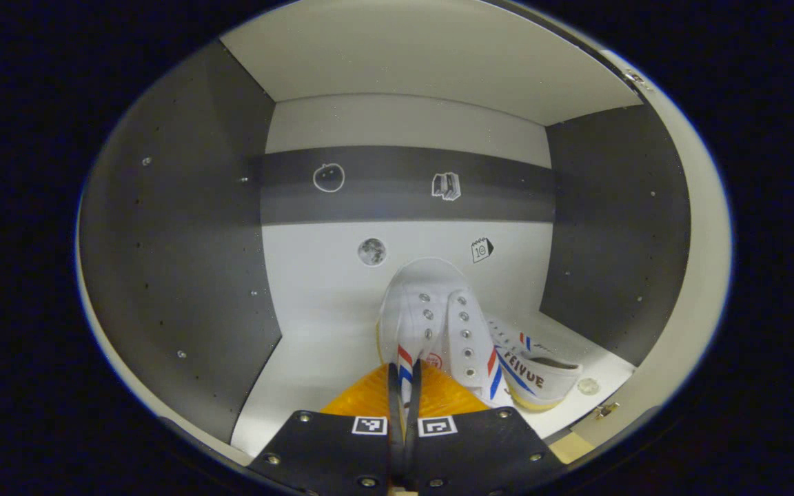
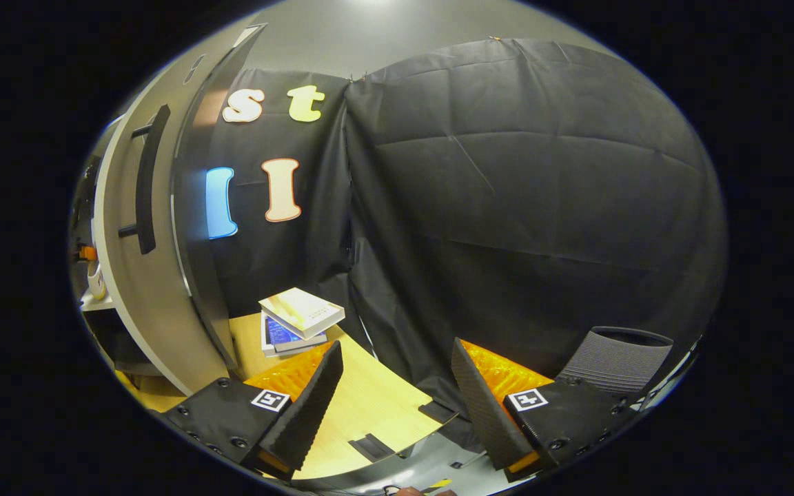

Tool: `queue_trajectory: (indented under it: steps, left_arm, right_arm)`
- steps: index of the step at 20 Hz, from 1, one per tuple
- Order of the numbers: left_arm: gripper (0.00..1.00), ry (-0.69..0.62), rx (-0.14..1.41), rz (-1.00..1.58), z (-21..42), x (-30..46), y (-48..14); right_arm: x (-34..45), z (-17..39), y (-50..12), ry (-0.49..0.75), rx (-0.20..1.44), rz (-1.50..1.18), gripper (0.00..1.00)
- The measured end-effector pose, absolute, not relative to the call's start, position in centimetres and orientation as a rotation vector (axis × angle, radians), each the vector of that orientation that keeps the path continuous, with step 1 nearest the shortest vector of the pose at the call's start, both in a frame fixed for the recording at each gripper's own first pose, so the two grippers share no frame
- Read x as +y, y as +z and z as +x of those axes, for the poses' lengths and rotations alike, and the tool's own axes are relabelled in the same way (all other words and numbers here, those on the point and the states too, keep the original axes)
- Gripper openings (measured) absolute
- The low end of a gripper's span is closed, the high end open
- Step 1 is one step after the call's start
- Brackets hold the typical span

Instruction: Grab one shoe with the right hand and put it into the shoe cabinet, grab the other shoe with the left hand and put it into the shoe cabinet; then close the right door with the right hand and the left door with the left hand.

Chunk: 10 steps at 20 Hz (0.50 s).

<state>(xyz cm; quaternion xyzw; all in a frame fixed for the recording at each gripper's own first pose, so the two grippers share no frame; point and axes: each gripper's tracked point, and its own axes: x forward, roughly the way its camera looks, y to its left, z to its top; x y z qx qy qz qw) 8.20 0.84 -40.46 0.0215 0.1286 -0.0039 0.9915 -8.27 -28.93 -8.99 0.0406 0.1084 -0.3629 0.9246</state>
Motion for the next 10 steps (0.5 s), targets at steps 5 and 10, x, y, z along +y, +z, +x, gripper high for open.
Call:
queue_trajectory:
  steps: [5,10]
  left_arm:
    - [0.01,0.002,0.273,-0.023,7.6,0.8,-40.1]
    - [0.47,0.019,0.189,0.02,8.1,0.3,-37.8]
  right_arm:
    - [-29.2,-8.5,-8.0,-0.742,0.207,0.079,0.97]
    - [-29.7,-6.6,-6.9,-0.69,0.176,0.071,0.99]
